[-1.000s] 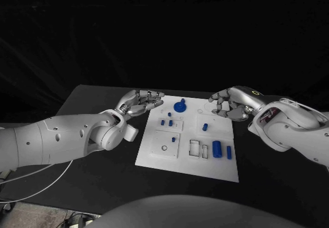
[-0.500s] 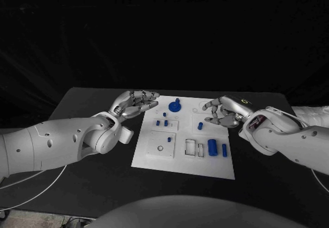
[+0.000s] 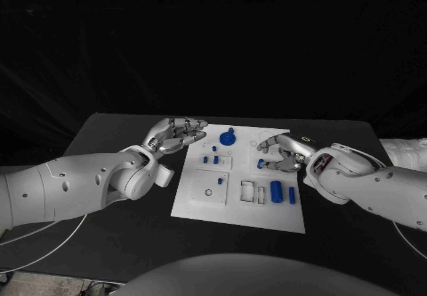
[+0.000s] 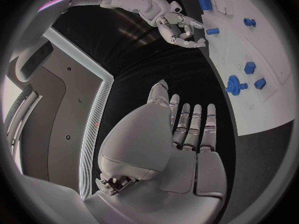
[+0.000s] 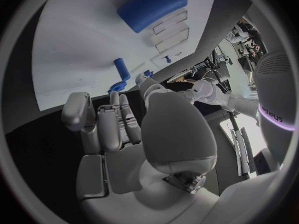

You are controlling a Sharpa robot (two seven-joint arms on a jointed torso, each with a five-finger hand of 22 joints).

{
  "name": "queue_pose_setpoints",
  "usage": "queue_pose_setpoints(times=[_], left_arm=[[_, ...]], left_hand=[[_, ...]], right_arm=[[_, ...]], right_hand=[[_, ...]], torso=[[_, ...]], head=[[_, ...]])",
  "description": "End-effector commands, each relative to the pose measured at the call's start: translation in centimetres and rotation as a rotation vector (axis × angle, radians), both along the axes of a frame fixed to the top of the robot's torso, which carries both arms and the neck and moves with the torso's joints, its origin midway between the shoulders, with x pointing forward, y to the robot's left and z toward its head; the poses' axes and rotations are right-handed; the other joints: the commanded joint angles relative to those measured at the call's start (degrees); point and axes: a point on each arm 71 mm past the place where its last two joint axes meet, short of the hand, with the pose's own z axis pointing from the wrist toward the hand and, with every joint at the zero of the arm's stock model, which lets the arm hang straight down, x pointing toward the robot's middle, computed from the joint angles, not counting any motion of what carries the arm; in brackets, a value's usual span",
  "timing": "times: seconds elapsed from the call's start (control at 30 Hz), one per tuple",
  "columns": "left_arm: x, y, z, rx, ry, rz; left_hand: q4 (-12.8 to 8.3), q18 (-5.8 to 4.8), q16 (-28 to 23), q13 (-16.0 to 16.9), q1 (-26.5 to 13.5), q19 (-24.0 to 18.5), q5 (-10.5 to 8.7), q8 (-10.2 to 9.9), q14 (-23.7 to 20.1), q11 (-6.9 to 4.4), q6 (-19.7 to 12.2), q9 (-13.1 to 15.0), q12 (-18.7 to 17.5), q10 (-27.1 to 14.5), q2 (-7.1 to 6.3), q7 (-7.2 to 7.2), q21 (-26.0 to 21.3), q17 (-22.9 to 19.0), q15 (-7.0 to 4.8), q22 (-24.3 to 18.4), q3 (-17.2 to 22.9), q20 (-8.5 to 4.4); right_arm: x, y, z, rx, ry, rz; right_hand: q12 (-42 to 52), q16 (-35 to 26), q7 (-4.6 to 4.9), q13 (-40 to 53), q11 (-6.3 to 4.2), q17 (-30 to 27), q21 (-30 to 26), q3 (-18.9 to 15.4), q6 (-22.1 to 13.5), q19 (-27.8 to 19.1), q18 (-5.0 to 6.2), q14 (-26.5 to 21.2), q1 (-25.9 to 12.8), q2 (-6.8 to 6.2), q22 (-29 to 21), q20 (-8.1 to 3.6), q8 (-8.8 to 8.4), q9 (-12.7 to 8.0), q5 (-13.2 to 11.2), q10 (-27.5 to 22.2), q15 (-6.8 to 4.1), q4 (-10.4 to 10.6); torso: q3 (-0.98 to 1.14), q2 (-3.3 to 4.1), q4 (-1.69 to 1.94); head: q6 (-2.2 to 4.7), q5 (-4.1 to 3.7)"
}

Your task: Assemble the parts on the task board

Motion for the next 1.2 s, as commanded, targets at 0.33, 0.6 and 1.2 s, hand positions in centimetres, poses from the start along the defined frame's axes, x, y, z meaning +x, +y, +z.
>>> queue_pose_setpoints(times=[0.33, 0.6, 1.2], left_arm=[[-0.1, -0.1, 0.1, -0.005, -0.005, -0.013], [-0.1, -0.1, 0.0, -0.003, 0.000, -0.019], [-0.1, -0.2, -0.1, 0.004, 0.013, -0.023]], left_hand=[[0.19, 0.89, 0.35, -0.01, 0.69, 0.51, 0.42, 0.25, 0.42, 0.05, 0.36, 0.05, 0.27, 0.34, -0.01, 0.11, 0.42, 0.03, 0.05, -0.13, 0.15, 0.05], [0.19, 0.83, 0.37, -0.02, 0.77, 0.68, 0.49, 0.29, 0.51, 0.15, 0.40, 0.05, 0.29, 0.34, 0.07, 0.17, 0.46, 0.03, 0.20, -0.19, 0.17, 0.11], [0.14, 0.65, 0.36, -0.03, 1.09, 1.04, 0.63, 0.39, 0.67, 0.37, 0.49, 0.05, 0.36, 0.36, 0.27, 0.31, 0.55, 0.02, 0.50, -0.36, 0.29, 0.18]], right_arm=[[0.0, 0.9, -2.4, -0.072, 0.096, 0.035], [0.2, 1.2, -2.5, -0.046, 0.065, 0.038], [0.4, 1.5, -2.3, -0.021, 0.024, 0.037]], right_hand=[[-1.07, -0.33, -0.05, -2.82, -0.28, -0.64, -0.95, 1.69, 2.14, -0.59, 0.55, -0.89, 2.28, 0.27, 7.46, 0.08, 0.89, 0.04, 12.42, 0.03, -0.34, -2.98], [-0.27, 0.58, -0.43, -4.35, -0.72, 0.61, 1.00, 4.88, 5.72, 0.49, 0.21, 0.00, 2.82, 0.39, 7.98, -0.25, 3.77, 2.66, 20.41, 4.33, -0.51, -4.66], [1.36, 1.76, 0.11, -6.19, -1.98, 2.24, 4.55, 7.25, 7.28, 2.10, -0.28, 1.50, 3.31, 1.71, 8.65, -0.43, 7.72, 7.41, 19.54, 12.87, -0.81, -7.37]], torso=[[0.01, -0.01, -0.05], [0.01, 0.00, -0.03], [0.02, -0.01, -0.05]], head=[[0.00, 0.38], [0.00, 0.24], [0.00, 0.38]])
